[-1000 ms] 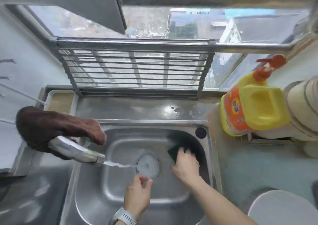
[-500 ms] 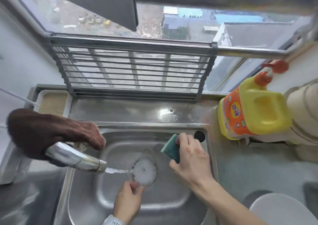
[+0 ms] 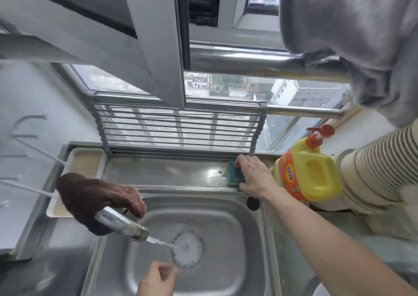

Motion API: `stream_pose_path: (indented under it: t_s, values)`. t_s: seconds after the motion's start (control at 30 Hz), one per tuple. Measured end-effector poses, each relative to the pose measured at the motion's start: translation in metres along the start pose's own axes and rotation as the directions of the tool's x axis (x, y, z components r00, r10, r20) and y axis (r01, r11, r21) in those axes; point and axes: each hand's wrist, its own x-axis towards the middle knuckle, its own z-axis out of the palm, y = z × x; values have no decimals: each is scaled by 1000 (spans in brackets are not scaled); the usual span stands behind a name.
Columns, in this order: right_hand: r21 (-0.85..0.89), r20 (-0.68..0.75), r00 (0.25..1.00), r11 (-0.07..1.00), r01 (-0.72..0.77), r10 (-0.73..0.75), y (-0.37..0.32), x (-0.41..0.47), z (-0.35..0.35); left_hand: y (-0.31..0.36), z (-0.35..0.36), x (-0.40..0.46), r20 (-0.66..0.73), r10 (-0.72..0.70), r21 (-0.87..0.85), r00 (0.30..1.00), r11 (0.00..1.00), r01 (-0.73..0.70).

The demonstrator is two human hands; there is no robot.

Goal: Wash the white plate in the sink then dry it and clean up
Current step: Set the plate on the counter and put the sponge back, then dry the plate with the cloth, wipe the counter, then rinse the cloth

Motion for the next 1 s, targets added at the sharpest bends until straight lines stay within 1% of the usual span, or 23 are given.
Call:
stream_pose_path:
  t_s: [0.13,0.23,0.3,0.37,0.4,0.43,0.47,0.5,0.53,0.57,0.6,0.63,0.67,0.7,0.73,0.77,0.8,0.83,0.87,0.93,1.0]
  values:
    - [31,1,1000,999,15,-15,7,0,11,-10,4,2,-31,-3,-5,999,1000,3]
    - [54,-19,999,998,43,-42,7,-7,2,-13,2,1,-19,-12,-16,1000,1000,11]
    - [144,-108,993,988,55,-39,-6,-22,-10,-7,-10,-6,16,11,-30,1000,999,-10]
    - [322,-202,979,944,76,-10,-36,-43,-29,4,-31,-20,50,33,-55,998,998,-31]
    - [441,-205,979,893,83,10,-58,-55,-39,8,-43,-28,43,40,-75,998,997,-36]
    - [572,-168,985,817,76,27,-83,-66,-50,12,-58,-35,24,42,-100,999,994,-40]
    - [697,-83,996,716,30,39,-109,-75,-59,16,-72,-42,4,35,-153,999,988,-34]
    - [799,32,999,599,-50,40,-133,-80,-66,20,-86,-46,-15,36,-229,999,973,-38]
    - [862,163,986,481,-158,32,-156,-82,-71,25,-100,-51,-30,35,-331,999,943,-42]
    - [882,294,956,377,-282,27,-176,-81,-72,34,-115,-56,-31,24,-456,999,889,-36]
    - [868,408,913,299,-397,30,-195,-78,-73,44,-129,-59,-16,2,-603,1000,797,-12]
    - [835,504,863,236,-497,34,-209,-72,-72,54,-143,-59,31,-25,-747,999,663,40]
    - [792,588,808,177,-584,36,-220,-65,-68,63,-156,-58,101,-35,-865,994,491,105]
    - [752,652,758,110,-650,20,-229,-60,-65,74,-168,-59,195,-26,-925,980,327,193]
    - [722,691,722,51,-690,-7,-236,-55,-61,80,-177,-55,281,-1,-943,960,183,277]
    - [710,704,709,3,-704,-41,-242,-52,-60,88,-186,-55,349,26,-934,937,86,346]
    - [720,690,721,-38,-693,-60,-247,-50,-61,94,-193,-57,385,45,-923,922,31,384]
    - [748,657,752,-77,-659,-46,-250,-49,-64,99,-201,-61,390,56,-921,919,13,390]
    - [787,611,791,-97,-610,-16,-252,-49,-70,104,-209,-66,378,69,-926,923,18,377]
    - [859,503,864,-132,-494,39,-251,-51,-91,108,-224,-77,307,98,-952,947,49,303]
    - [896,403,915,-212,-389,26,-245,-60,-119,105,-242,-93,249,137,-968,959,42,246]
